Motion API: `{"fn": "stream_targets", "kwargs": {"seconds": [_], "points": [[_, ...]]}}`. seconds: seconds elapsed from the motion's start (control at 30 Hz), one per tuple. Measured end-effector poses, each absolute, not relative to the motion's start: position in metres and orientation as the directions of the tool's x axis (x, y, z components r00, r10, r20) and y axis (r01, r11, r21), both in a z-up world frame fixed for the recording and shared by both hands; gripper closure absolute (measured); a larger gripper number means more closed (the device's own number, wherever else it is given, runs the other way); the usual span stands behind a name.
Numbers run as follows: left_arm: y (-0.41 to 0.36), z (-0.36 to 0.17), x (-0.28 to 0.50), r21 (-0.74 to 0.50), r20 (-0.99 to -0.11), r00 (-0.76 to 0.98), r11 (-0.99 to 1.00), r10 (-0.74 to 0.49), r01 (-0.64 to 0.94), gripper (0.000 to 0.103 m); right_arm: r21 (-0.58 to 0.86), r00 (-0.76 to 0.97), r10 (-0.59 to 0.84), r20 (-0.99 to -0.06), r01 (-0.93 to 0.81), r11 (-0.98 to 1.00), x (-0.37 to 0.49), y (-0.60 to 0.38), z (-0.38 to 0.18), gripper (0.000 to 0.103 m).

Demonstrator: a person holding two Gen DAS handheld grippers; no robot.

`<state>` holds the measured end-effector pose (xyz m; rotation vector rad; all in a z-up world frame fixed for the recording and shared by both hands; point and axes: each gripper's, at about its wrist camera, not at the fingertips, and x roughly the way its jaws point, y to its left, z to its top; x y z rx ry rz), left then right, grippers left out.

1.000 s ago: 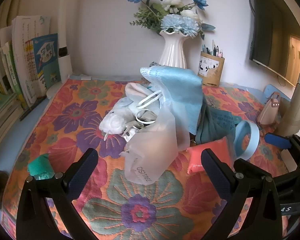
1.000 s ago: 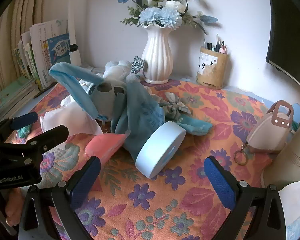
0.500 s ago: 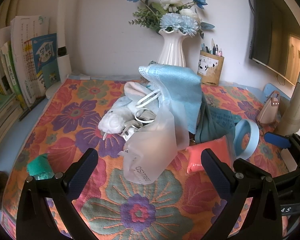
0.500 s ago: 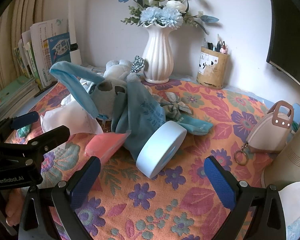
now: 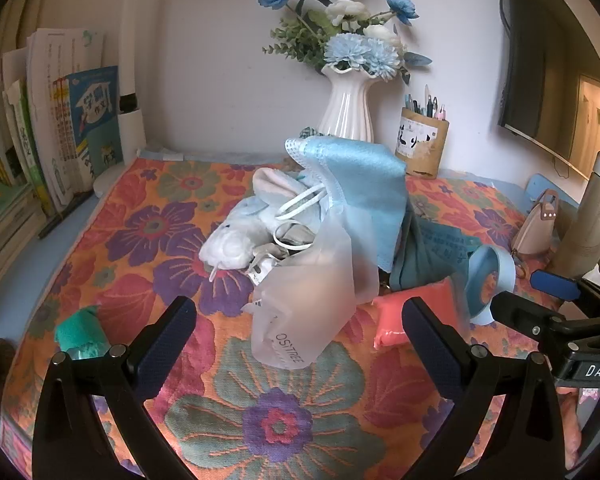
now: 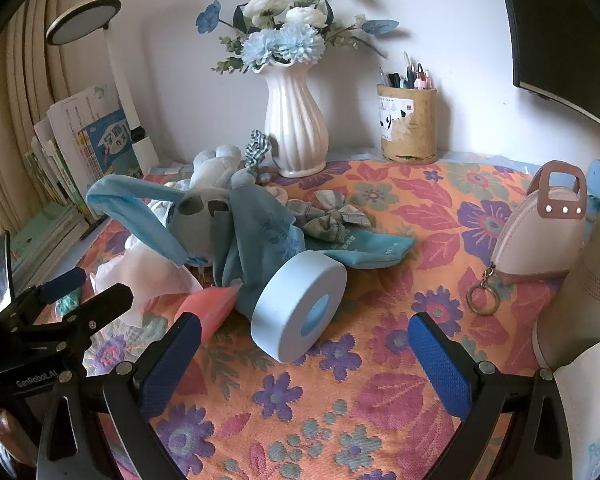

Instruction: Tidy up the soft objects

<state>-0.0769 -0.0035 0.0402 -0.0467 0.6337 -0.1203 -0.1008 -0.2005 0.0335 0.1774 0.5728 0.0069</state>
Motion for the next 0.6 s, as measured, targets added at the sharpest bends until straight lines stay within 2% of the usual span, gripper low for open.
{"fn": "stream_targets", "kwargs": {"seconds": [0.3,0.33,0.37,0.4,0.47,0.6], "points": [[-0.004,0.040,-0.077,-0.080,-0.586,0.800,0.992,-0.127,0.098,0.001,0.208,0.840,0.063,-0.539,0.061,0.976,-0.102,-0.209,0.033,0.000],[-0.003,0.041,-0.078,-0.079,-0.584,0.802,0.992,-0.127,0.099,0.001,0.215,0.840,0.058,-0.539,0.071,0.974,-0.102,-0.212,0.033,0.001],[-0.003,0.042,-0.080,-0.080,-0.578,0.805,0.991,-0.133,0.106,0.001,0.220,0.849,0.043,-0.527,0.087,0.972,-0.105,-0.214,0.034,0.009],[-0.004,0.042,-0.081,-0.081,-0.574,0.806,0.990,-0.144,0.119,0.001,0.226,0.863,0.026,-0.504,0.102,0.969,-0.110,-0.217,0.036,0.012],[-0.009,0.044,-0.085,-0.077,-0.560,0.805,0.980,-0.194,0.182,0.001,0.242,0.869,0.025,-0.494,0.110,0.964,-0.112,-0.220,0.037,0.013],[-0.026,0.045,-0.090,-0.024,-0.551,0.804,0.967,-0.225,0.254,0.001,0.229,0.843,0.035,-0.536,0.105,0.968,-0.099,-0.216,0.034,0.013]]}}
